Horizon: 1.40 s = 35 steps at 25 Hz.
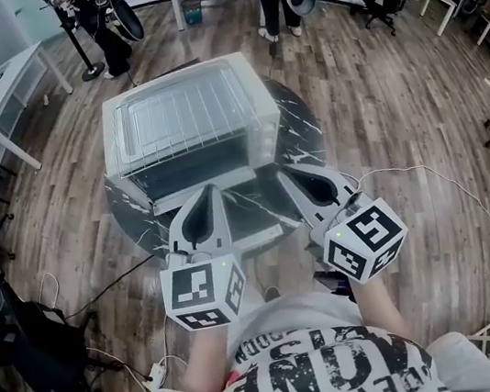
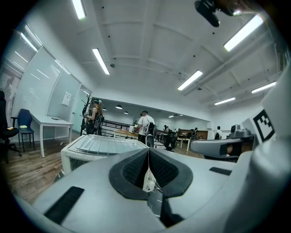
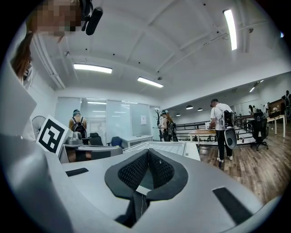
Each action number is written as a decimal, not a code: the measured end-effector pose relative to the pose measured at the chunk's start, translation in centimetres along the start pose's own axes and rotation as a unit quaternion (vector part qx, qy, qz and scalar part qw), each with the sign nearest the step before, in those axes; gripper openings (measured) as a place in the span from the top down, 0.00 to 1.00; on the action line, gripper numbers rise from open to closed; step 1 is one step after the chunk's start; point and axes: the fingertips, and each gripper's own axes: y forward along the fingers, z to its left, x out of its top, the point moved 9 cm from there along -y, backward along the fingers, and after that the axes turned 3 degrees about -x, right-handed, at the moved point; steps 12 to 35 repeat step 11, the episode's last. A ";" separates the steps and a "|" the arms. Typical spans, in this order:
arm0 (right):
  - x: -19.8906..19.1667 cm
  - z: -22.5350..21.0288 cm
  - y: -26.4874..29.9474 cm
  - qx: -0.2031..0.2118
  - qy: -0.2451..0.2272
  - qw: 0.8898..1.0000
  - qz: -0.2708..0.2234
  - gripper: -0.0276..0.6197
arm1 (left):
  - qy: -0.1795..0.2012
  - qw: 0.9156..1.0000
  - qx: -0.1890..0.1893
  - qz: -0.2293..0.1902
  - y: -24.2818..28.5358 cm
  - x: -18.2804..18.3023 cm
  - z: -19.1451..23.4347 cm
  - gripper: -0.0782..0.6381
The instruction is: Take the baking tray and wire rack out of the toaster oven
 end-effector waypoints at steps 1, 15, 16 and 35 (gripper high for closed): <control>-0.1 -0.1 0.0 0.001 0.003 1.000 -0.001 0.95 | 0.000 1.000 0.000 0.000 0.0 0.0 0.0 0.89; -0.9 -0.6 -0.3 0.000 0.015 1.000 0.002 0.95 | -0.001 1.000 0.005 -0.001 0.4 -0.4 0.4 0.88; -0.9 -0.6 -0.3 0.000 0.015 1.000 0.002 0.95 | -0.001 1.000 0.005 -0.001 0.4 -0.4 0.4 0.88; -0.9 -0.6 -0.3 0.000 0.015 1.000 0.002 0.95 | -0.001 1.000 0.005 -0.001 0.4 -0.4 0.4 0.88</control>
